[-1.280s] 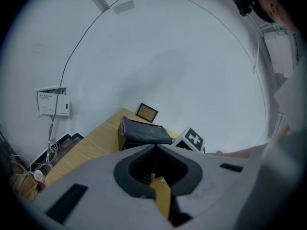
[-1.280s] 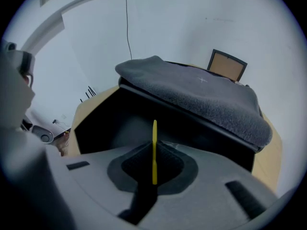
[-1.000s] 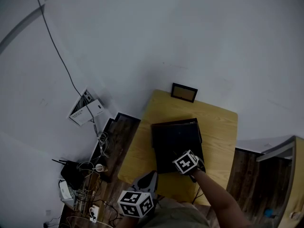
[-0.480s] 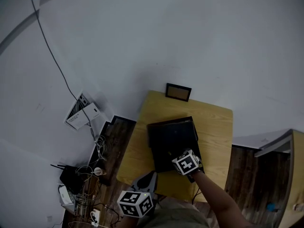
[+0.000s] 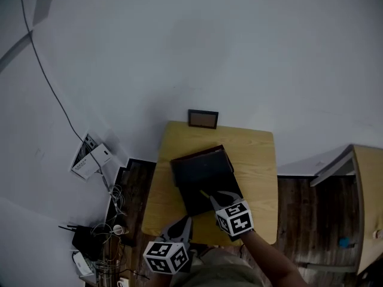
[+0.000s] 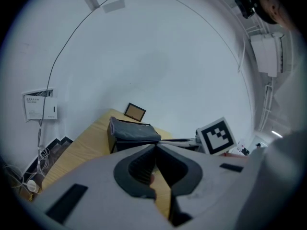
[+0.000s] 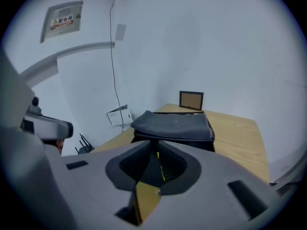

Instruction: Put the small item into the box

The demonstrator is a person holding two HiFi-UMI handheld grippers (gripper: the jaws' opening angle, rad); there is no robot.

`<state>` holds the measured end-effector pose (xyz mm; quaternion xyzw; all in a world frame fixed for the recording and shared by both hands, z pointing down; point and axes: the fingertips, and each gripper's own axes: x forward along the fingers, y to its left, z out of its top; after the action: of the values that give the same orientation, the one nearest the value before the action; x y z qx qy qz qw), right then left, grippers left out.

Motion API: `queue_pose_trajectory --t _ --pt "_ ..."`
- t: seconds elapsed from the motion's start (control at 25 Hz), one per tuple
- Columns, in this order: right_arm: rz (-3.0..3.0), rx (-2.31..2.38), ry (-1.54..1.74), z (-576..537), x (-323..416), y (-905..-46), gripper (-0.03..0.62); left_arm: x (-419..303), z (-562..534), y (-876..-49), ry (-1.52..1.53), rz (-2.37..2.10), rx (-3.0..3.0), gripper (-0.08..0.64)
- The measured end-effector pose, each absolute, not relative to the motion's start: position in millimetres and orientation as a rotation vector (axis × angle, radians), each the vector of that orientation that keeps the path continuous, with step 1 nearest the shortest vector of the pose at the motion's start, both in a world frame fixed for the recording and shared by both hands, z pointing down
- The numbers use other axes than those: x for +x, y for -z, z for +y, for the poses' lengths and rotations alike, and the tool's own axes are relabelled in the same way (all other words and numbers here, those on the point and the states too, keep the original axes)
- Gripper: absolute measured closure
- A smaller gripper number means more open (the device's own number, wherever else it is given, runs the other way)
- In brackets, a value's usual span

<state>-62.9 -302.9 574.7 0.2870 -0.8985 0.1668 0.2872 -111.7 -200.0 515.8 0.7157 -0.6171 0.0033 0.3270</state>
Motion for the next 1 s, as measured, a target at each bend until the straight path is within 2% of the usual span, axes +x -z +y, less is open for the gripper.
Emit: queue_pose_trajectory --t 0.2,0.56,1.0 --pt "-2.457 0.922 -0.502 -277 -42 -542 0.569 -110 -192 -507 0.008 -1.586 1.923 0.555" --pt "-2.62 1.136 -0.507 -224 -9 -482 0.581 -90 -166 -496 -0.004 -1.487 2.033 0.556" --pt "-2.656 1.268 -0.466 -172 15 -457 0.589 -76 -140 -490 -0.009 -1.426 2.111 0.555"
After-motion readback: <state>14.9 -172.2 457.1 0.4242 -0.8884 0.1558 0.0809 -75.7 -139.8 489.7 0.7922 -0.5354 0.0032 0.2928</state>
